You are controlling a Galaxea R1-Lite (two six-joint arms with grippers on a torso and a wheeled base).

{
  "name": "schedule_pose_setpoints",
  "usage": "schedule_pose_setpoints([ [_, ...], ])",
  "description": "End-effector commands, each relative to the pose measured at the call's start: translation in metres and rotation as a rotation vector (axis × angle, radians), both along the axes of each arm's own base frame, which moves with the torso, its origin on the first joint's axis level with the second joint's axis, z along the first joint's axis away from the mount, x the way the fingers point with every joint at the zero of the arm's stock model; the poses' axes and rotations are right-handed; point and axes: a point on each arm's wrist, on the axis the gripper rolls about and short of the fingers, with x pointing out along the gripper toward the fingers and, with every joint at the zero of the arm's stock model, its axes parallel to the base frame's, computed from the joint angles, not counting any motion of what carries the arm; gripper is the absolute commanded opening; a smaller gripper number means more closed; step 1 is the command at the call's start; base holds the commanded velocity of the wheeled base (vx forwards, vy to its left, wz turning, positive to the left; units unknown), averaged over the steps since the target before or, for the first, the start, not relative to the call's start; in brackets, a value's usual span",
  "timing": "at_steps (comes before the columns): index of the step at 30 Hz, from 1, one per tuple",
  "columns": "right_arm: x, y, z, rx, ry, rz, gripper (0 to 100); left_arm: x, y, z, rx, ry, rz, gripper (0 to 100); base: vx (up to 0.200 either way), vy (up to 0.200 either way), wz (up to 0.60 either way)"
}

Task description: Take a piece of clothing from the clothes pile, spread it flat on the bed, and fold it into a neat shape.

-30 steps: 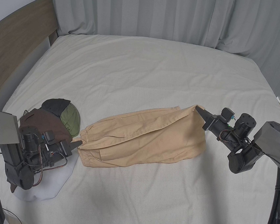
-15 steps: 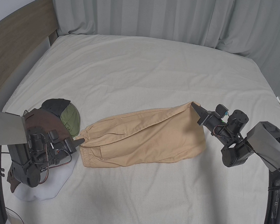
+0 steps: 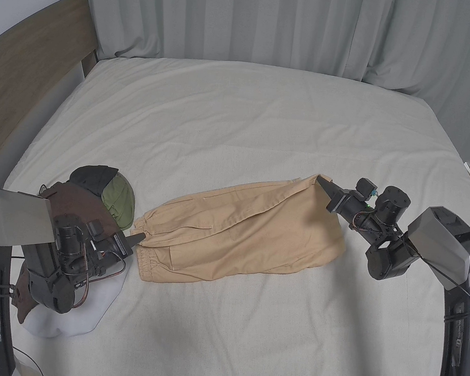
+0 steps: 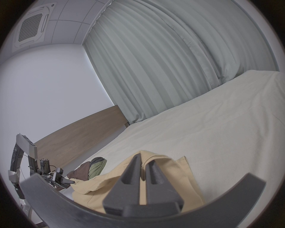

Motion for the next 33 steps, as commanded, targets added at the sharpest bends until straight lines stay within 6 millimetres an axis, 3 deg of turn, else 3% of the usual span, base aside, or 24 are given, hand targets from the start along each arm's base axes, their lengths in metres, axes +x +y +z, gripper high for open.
schedule_pose_setpoints([
  [1, 0.0, 0.002, -0.003, -0.001, 0.006, 0.003, 0, 0.002, 0.001, -0.004, -0.001, 0.006, 0.003, 100, 0.0, 0.0, 0.0],
  [2, 0.0, 0.002, -0.004, -0.001, 0.008, 0.003, 0, 0.002, 0.001, -0.004, -0.001, 0.006, 0.006, 100, 0.0, 0.0, 0.0],
  [3, 0.001, 0.002, -0.005, -0.002, 0.009, 0.003, 100, 0.002, 0.002, -0.004, -0.001, 0.006, 0.007, 100, 0.0, 0.0, 0.0],
  [12, -0.015, 0.0, -0.018, -0.018, 0.092, 0.0, 100, 0.01, 0.01, 0.006, -0.035, -0.02, 0.106, 100, 0.0, 0.0, 0.0],
  [16, -0.035, 0.001, -0.026, -0.031, 0.151, 0.01, 100, 0.004, 0.01, 0.023, -0.045, -0.05, 0.102, 100, 0.0, 0.0, 0.0],
  [22, -0.048, 0.006, -0.035, -0.034, 0.16, 0.024, 100, -0.005, 0.006, 0.035, -0.046, -0.065, 0.077, 100, 0.0, 0.0, 0.0],
  [27, -0.064, 0.009, -0.046, -0.04, 0.186, 0.038, 100, -0.019, 0.002, 0.062, -0.061, -0.121, 0.032, 100, 0.0, 0.0, 0.0],
  [33, -0.075, 0.012, -0.054, -0.048, 0.222, 0.033, 100, -0.027, -0.002, 0.08, -0.068, -0.166, 0.012, 100, 0.0, 0.0, 0.0],
])
